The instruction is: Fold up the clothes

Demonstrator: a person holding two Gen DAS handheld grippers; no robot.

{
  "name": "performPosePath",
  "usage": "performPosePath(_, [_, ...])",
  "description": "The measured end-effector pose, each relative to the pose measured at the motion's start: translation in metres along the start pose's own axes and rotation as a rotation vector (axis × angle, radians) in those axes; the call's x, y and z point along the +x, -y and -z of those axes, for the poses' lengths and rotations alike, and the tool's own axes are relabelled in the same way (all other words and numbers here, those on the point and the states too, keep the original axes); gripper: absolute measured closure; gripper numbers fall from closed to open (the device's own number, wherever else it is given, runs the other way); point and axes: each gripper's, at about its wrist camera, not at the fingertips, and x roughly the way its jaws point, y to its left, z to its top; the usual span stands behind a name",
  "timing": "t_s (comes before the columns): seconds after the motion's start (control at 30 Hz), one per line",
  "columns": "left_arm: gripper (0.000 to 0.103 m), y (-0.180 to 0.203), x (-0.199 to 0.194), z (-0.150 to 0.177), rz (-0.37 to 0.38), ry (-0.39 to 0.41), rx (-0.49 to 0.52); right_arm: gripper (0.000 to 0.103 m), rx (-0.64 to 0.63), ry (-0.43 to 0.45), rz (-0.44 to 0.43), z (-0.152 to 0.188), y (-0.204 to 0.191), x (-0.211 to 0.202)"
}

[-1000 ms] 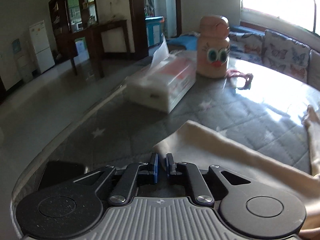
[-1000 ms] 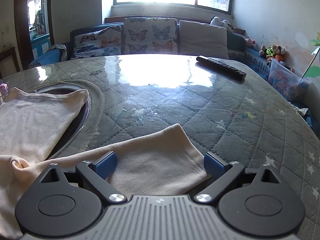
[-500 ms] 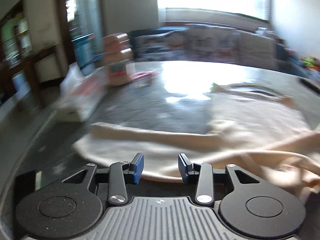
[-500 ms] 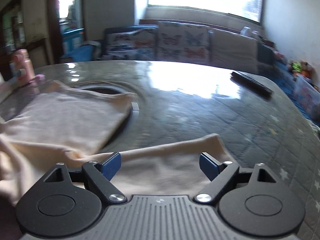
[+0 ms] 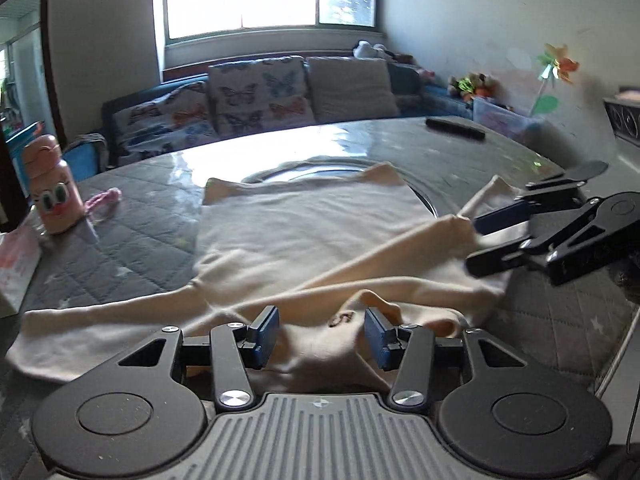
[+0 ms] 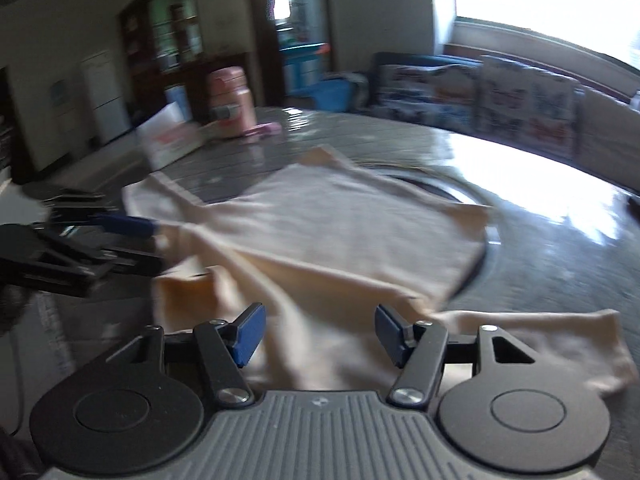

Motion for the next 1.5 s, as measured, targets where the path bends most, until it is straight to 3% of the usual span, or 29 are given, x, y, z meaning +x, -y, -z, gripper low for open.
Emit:
performPosePath(0.2, [0.057, 0.005, 0.006, 0.009, 0.023, -0.019, 0.036, 0.05, -0.075, -0.041, -0.087, 0.001, -0.035, 0.017])
performPosePath(0.37, [0.092, 0.003, 0.01, 0.015, 0.026, -0.038, 0.027, 0.067, -0.091, -0.088, -0.082, 0.007, -0.043, 0.033])
performPosePath(0.43, [0.095, 0.002, 0.007, 0.016, 0.029, -0.031, 0.025, 0.083, -0.084, -0.093, -0.088, 0.01, -0.042, 0.034])
performPosePath(0.5, [0.097, 0.003, 0.001, 0.016, 0.032, -0.02, 0.03, 0.091, -0.091, -0.09, -0.079, 0.011, -0.042, 0.031])
performPosePath(0.6, [0.098, 0.003, -0.012, 0.018, 0.052, -0.002, 0.047, 0.095, -0.094, -0.083, -0.084, 0.011, -0.041, 0.022])
performPosePath(0.8, [0.098, 0.007, -0.028, 0.025, 0.107, -0.02, 0.093, 0.096, -0.15, -0.091, -0.144, 0.014, -0.052, -0.001])
performPosePath(0.97, [0.094, 0.008, -0.023, 0.034, 0.141, -0.075, 0.111, 0.095, -0.167, -0.162, -0.18, 0.024, -0.058, 0.002])
performPosePath(1.13, [0.094, -0.002, -0.037, 0.021, 0.139, -0.027, 0.131, 0.086, -0.143, -0.153, -0.211, 0.014, -0.048, -0.009])
performPosePath(1.3, [0.094, -0.02, -0.034, -0.001, 0.081, 0.029, 0.09, 0.076, -0.094, -0.063, -0.092, -0.008, -0.021, -0.01])
performPosePath(1.5, [0.094, -0.036, 0.009, -0.014, 0.039, 0.004, 0.01, 0.069, -0.018, -0.082, 0.02, -0.01, 0.012, 0.024])
